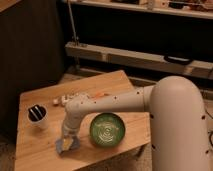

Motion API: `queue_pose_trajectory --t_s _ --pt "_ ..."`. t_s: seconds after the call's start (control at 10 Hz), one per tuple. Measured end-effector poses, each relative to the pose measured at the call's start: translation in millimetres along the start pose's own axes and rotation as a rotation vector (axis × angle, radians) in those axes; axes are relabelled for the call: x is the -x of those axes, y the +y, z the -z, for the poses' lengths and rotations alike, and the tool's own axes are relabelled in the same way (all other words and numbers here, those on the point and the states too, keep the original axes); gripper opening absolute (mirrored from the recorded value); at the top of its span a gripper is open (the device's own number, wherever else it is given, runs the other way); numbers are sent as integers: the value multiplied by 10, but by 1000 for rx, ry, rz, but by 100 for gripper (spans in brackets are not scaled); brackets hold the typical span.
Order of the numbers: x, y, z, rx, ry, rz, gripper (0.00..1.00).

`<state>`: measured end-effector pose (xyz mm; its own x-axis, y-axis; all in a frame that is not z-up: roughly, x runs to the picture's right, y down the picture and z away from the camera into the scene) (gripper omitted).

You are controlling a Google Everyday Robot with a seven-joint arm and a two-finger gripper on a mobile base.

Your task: Place the white sponge in the ceramic bowl

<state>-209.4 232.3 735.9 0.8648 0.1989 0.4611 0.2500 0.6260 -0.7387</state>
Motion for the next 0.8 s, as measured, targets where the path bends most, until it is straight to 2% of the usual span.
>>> queue_pose_trajectory --t_s 0.1,0.2,0.3,0.5,0.6,0.8 --pt "0 -105 228 -13 -11 -7 0" --pt "1 -280 611 -37 -25 -21 0" --pt "-19 -403 866 -56 -29 -35 0" --pt "-173 -664 1369 -91 -18 -84 0" --pt "-363 -803 1605 -111 -8 -124 0" --pt "-771 -906 1852 -134 9 -184 0"
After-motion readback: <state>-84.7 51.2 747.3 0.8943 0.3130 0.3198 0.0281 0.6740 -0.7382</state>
